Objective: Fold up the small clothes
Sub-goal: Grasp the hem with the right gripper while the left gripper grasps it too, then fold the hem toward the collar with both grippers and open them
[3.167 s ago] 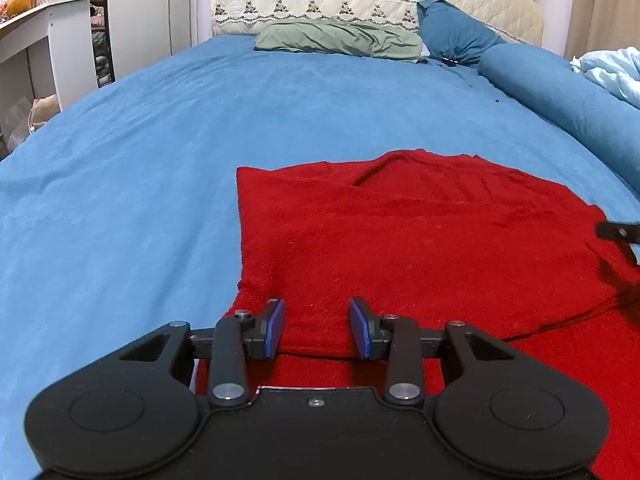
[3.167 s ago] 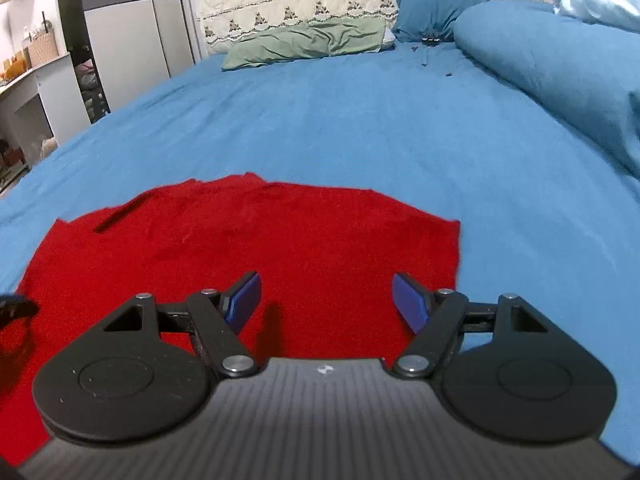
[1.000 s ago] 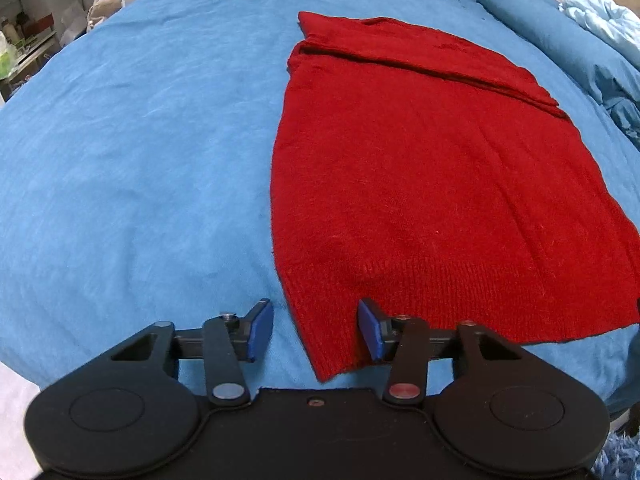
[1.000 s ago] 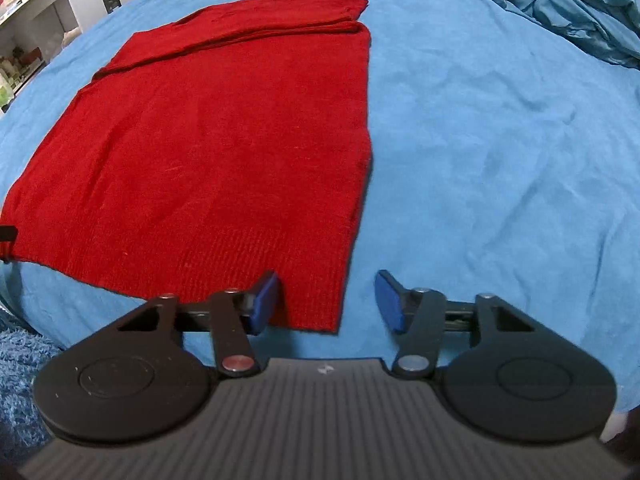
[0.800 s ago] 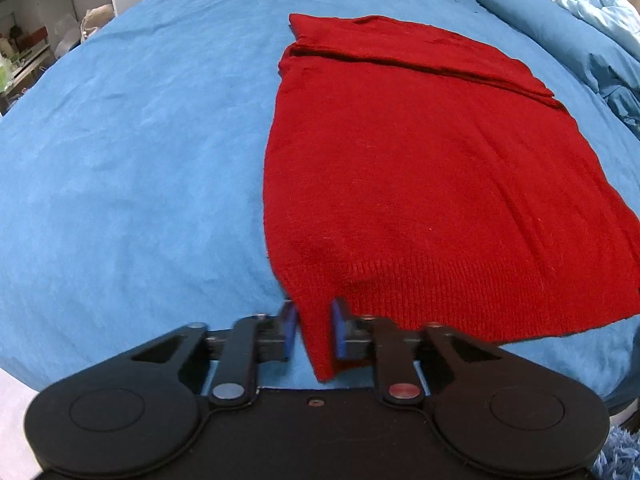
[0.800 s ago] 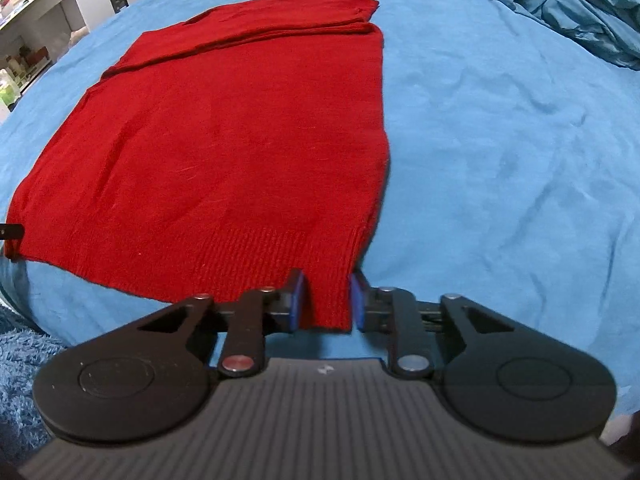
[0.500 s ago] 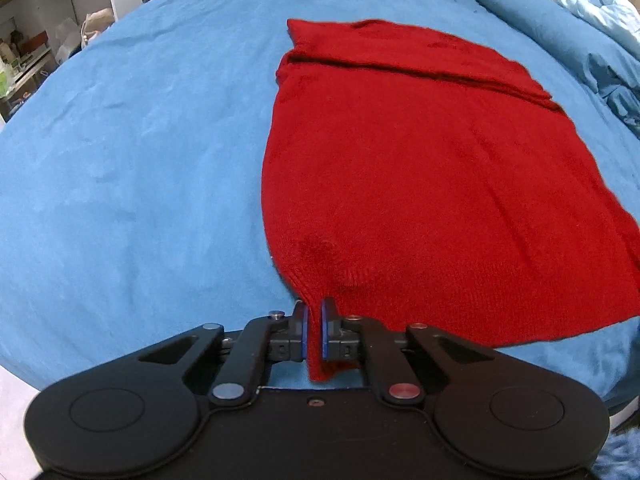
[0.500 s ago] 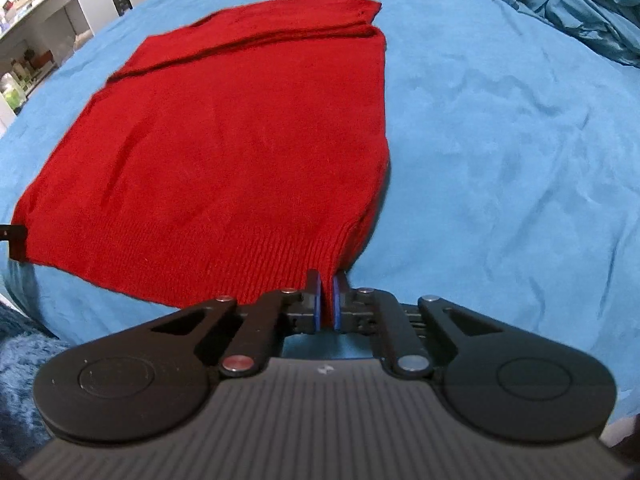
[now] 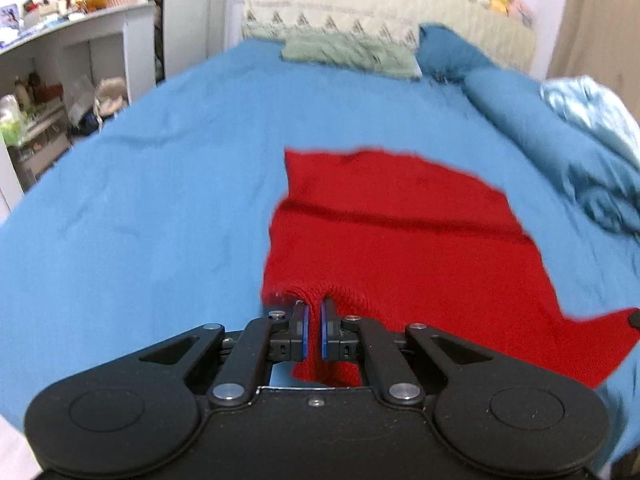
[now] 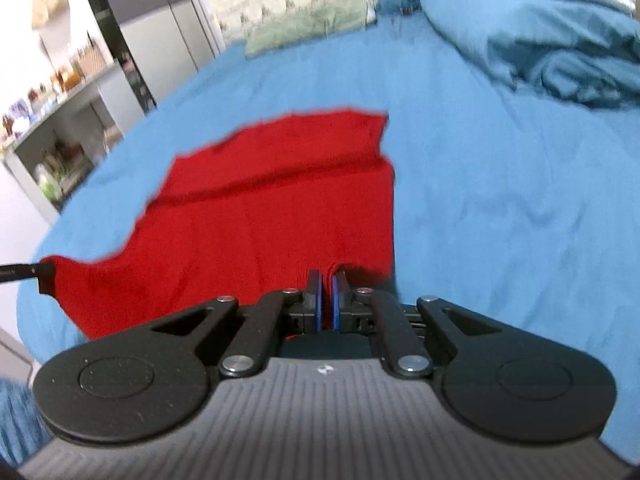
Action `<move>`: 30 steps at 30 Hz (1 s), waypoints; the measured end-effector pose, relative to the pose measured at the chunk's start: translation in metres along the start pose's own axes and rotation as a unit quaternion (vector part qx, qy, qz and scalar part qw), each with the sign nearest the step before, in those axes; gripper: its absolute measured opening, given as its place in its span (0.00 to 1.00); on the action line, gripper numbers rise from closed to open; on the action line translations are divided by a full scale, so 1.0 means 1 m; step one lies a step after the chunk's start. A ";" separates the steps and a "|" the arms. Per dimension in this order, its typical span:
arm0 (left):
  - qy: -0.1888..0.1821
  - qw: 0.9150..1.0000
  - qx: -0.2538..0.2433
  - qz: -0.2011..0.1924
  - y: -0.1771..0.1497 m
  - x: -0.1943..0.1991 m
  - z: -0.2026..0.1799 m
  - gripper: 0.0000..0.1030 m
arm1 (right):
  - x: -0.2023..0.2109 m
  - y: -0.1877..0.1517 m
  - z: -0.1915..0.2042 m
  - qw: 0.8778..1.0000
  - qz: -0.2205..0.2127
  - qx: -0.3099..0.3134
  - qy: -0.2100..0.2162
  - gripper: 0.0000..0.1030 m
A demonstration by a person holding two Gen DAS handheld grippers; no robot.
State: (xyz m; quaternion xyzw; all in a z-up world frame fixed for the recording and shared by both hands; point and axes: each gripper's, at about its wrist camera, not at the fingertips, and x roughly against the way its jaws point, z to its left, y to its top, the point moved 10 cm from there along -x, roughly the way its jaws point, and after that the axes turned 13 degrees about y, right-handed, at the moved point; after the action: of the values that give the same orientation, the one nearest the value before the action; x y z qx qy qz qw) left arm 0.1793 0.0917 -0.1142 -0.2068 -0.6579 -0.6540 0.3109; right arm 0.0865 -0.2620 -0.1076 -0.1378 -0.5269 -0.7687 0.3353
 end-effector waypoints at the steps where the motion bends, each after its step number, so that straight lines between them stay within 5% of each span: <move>1: 0.000 1.000 0.003 -0.011 0.014 -0.004 -0.003 0.05 | -0.003 0.015 -0.001 1.000 -0.010 0.002 0.002 0.20; 9: 0.011 0.996 0.045 -0.078 0.143 -0.080 -0.026 0.05 | -0.062 0.160 -0.027 0.996 -0.089 0.012 0.000 0.19; 15: 0.020 0.993 0.060 -0.098 0.209 -0.185 -0.053 0.05 | -0.158 0.238 -0.055 0.993 -0.098 0.052 -0.026 0.19; 22: 0.047 0.995 0.048 -0.073 0.208 -0.297 -0.070 0.05 | -0.299 0.230 -0.101 0.992 -0.045 0.097 -0.067 0.19; 30: 0.057 0.995 0.076 -0.042 0.191 -0.342 -0.065 0.05 | -0.353 0.226 -0.138 0.992 -0.055 0.075 -0.090 0.20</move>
State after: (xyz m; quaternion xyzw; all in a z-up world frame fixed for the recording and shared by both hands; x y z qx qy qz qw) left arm 0.5649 0.0845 -0.2096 -0.1174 -0.6948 -0.6253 0.3353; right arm 0.5160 -0.3056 -0.2009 -0.1521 -0.6176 -0.7290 0.2530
